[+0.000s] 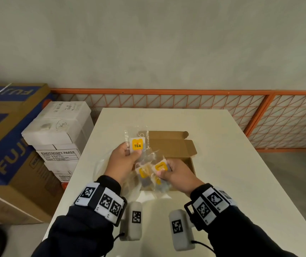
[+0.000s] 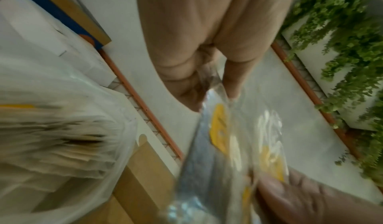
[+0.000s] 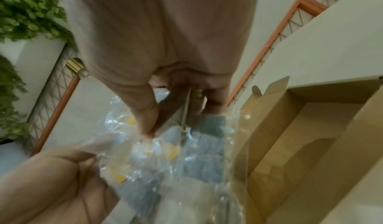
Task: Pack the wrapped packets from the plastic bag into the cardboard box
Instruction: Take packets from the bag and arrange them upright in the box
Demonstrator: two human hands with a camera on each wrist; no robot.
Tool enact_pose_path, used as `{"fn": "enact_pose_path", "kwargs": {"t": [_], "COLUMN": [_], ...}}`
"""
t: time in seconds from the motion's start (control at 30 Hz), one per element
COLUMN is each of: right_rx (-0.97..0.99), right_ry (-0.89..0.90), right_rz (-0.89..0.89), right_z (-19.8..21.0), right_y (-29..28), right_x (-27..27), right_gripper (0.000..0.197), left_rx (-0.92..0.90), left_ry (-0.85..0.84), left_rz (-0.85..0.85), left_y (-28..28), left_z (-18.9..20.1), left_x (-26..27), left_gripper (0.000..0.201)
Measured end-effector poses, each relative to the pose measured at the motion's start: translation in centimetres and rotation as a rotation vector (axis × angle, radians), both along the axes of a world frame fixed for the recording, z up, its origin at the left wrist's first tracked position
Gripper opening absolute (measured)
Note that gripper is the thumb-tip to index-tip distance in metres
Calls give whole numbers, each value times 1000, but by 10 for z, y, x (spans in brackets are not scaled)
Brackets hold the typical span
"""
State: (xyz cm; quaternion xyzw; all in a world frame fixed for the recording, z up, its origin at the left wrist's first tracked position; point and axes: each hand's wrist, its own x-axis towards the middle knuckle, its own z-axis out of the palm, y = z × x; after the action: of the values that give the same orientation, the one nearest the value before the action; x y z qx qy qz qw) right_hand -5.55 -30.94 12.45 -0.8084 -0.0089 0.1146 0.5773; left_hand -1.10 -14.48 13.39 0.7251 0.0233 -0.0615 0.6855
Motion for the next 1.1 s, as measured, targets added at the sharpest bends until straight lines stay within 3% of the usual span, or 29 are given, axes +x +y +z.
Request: {"fn": "enact_pose_path", "kwargs": {"t": [0.07, 0.17, 0.27, 0.33, 0.47, 0.57, 0.63, 0.87, 1.1], "right_rx": [25, 80, 108, 142, 238, 318, 369, 433, 424], "right_ry": [-5, 12, 19, 21, 41, 48, 43, 77, 88], "right_rz": [-73, -183, -247, -242, -248, -246, -255, -383, -393], "right_z": [-3, -7, -10, -12, -12, -8, -4, -4, -15], "right_y": [-3, -10, -13, -13, -10, -9, -10, -21, -28], "right_x": [2, 4, 4, 3, 2, 2, 0, -1, -6], "right_gripper": [17, 14, 13, 13, 11, 7, 11, 24, 14], "left_rx": [74, 423, 775, 823, 494, 155, 41, -22, -92], "left_ry": [26, 51, 203, 224, 128, 206, 252, 164, 123], "left_rz": [115, 212, 47, -19, -41, -338, -398, -262, -71], "left_y": [15, 41, 49, 43, 15, -8, -20, -35, -44], "left_z": [-8, -16, -25, -26, -10, 2, 1, -10, -19], "left_x": [9, 17, 9, 0, -19, -31, -32, -22, -20], "left_gripper": [5, 13, 31, 30, 35, 15, 13, 19, 15]}}
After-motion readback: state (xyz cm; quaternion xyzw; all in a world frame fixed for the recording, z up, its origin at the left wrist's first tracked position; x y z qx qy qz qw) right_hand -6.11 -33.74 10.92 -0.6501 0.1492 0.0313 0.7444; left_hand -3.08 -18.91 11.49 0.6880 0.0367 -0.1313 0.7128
